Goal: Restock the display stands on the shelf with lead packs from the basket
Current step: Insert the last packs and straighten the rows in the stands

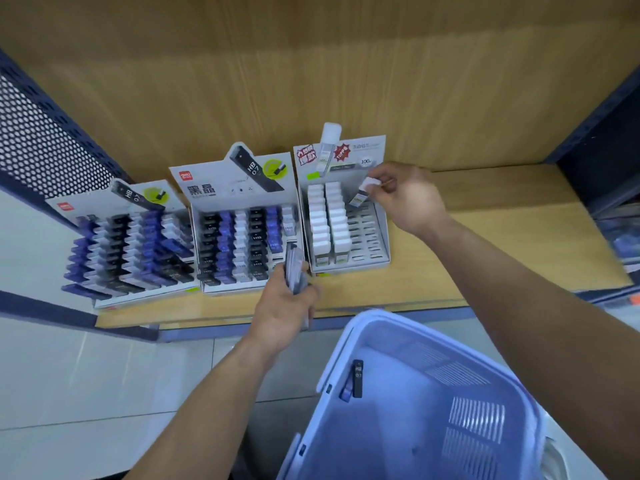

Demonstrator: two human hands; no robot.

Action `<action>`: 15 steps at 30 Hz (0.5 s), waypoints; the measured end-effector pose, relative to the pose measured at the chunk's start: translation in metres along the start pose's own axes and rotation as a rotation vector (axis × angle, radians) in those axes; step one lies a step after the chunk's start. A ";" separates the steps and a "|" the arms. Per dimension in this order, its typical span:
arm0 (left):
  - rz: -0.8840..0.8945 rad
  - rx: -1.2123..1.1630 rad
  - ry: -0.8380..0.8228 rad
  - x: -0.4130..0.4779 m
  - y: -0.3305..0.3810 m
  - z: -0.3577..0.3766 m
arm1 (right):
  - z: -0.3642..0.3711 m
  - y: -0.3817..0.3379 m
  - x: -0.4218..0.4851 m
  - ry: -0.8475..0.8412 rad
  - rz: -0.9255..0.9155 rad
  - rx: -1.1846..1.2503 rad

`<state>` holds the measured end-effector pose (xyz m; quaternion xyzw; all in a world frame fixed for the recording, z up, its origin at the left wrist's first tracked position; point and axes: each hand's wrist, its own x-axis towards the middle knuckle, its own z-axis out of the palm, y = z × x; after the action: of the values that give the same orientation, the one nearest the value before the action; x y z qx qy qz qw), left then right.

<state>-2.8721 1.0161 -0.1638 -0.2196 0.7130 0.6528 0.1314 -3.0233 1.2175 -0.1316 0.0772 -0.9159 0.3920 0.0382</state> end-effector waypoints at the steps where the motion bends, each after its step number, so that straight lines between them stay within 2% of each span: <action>1: -0.006 -0.046 0.003 0.002 0.001 -0.001 | 0.004 0.003 0.003 -0.024 0.007 0.010; 4: -0.015 -0.131 0.006 0.005 0.005 -0.004 | 0.012 0.009 0.007 -0.047 0.016 0.019; 15: 0.006 -0.162 0.018 0.007 0.002 -0.008 | 0.020 0.012 0.003 -0.101 -0.007 -0.032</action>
<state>-2.8783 1.0074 -0.1647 -0.2331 0.6597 0.7067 0.1050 -3.0286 1.2114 -0.1534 0.0992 -0.9225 0.3729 -0.0054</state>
